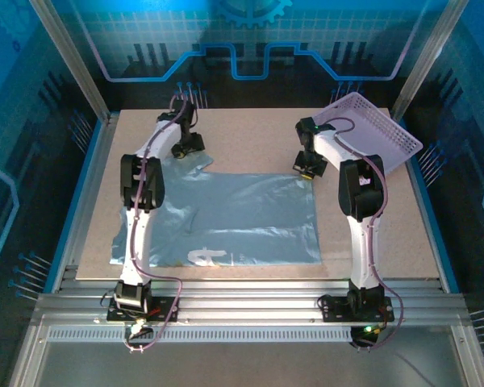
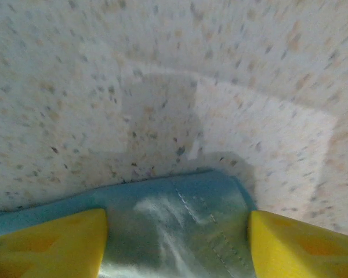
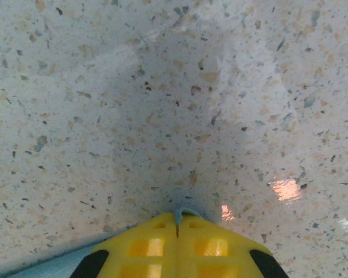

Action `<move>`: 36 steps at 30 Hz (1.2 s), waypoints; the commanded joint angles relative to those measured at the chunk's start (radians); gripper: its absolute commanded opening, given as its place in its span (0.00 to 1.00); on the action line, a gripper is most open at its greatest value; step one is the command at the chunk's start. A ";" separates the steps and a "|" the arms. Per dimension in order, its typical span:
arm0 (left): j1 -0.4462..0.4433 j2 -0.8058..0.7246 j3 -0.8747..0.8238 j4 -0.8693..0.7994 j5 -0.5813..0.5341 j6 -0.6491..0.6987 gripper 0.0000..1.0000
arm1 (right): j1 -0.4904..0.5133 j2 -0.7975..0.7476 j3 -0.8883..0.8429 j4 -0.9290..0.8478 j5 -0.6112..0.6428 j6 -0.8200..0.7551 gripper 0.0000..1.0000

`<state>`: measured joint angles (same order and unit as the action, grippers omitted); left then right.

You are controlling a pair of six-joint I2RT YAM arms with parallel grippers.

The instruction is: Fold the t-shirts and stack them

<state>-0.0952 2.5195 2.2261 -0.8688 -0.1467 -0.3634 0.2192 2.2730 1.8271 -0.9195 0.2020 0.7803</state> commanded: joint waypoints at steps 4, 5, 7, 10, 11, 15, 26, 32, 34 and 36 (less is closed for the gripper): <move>-0.005 0.126 0.162 -0.259 0.013 -0.044 0.37 | -0.012 -0.006 -0.011 -0.016 -0.019 -0.002 0.00; -0.004 0.119 0.158 -0.259 0.002 -0.052 0.25 | -0.012 -0.008 -0.015 -0.013 -0.021 -0.003 0.00; -0.005 0.095 0.153 -0.249 -0.019 -0.059 0.05 | -0.012 -0.016 -0.023 0.001 -0.026 -0.011 0.00; -0.005 0.030 0.134 -0.224 -0.070 -0.081 0.00 | -0.012 -0.034 -0.039 0.030 -0.038 -0.037 0.00; -0.006 -0.001 0.112 -0.210 -0.085 -0.091 0.00 | -0.010 -0.042 -0.042 0.038 -0.042 -0.047 0.00; -0.005 -0.148 -0.026 -0.153 -0.108 -0.132 0.00 | -0.006 -0.082 -0.064 0.057 -0.036 -0.092 0.00; -0.003 -0.666 -0.651 -0.045 -0.142 -0.316 0.00 | 0.029 -0.239 -0.184 0.091 -0.002 -0.189 0.00; -0.003 -1.027 -1.038 -0.028 -0.139 -0.512 0.00 | 0.050 -0.348 -0.301 0.106 0.005 -0.197 0.00; -0.002 -1.133 -1.130 -0.036 -0.133 -0.556 0.00 | 0.058 -0.387 -0.348 0.110 0.002 -0.193 0.00; -0.004 -1.227 -1.196 -0.056 -0.126 -0.593 0.00 | 0.064 -0.428 -0.397 0.113 -0.003 -0.187 0.00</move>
<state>-0.0967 1.3907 1.0950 -0.9039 -0.2687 -0.8417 0.2684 1.9072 1.4799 -0.8066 0.1947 0.6006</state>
